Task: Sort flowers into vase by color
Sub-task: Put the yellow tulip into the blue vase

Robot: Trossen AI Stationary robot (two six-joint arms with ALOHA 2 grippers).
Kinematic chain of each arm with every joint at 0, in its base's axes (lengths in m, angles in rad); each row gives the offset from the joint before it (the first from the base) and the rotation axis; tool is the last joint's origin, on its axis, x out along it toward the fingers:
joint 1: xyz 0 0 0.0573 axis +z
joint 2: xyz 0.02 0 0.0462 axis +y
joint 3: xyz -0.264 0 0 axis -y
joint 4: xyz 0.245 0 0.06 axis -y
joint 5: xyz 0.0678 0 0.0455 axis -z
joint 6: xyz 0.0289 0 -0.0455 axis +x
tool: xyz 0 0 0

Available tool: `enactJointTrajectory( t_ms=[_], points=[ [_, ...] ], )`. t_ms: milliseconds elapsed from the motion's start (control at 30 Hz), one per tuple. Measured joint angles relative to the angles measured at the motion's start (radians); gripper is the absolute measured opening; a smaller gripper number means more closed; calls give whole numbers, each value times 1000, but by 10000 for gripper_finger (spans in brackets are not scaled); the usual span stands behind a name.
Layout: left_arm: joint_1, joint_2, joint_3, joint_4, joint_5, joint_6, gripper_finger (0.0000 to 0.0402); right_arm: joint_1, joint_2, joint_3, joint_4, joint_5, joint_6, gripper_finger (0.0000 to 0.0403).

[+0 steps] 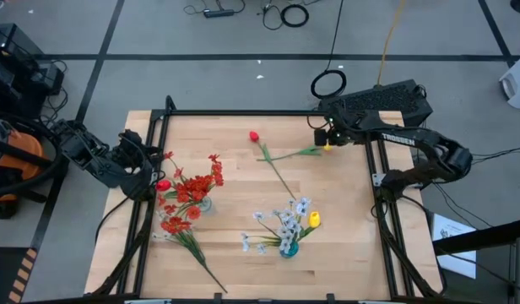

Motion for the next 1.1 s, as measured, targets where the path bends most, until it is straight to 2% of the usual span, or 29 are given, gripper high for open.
enactJointTrajectory(
  t_ms=[167, 333, 500, 600, 700, 1100],
  points=[
    [0, 0, 0, 2, -49, -1, 189, 98, 17, 1, 170, -62, -47, 0],
    [0, 0, 0, 12, -89, -1, 189, 166, 136, 9, 316, -63, -55, 0],
    [0, 1, 0, 41, -90, -2, 189, 182, 290, 58, 311, -62, -57, 0],
    [0, 2, 0, 64, -89, -3, 189, 181, 346, 81, 291, -61, 30, 0],
    [0, 1, 0, 82, -88, -3, 189, 181, 356, 88, 293, -61, 84, 0],
    [0, 30, 0, 89, -66, 0, 189, 181, 290, 89, 283, -62, 96, 0]
  ],
)
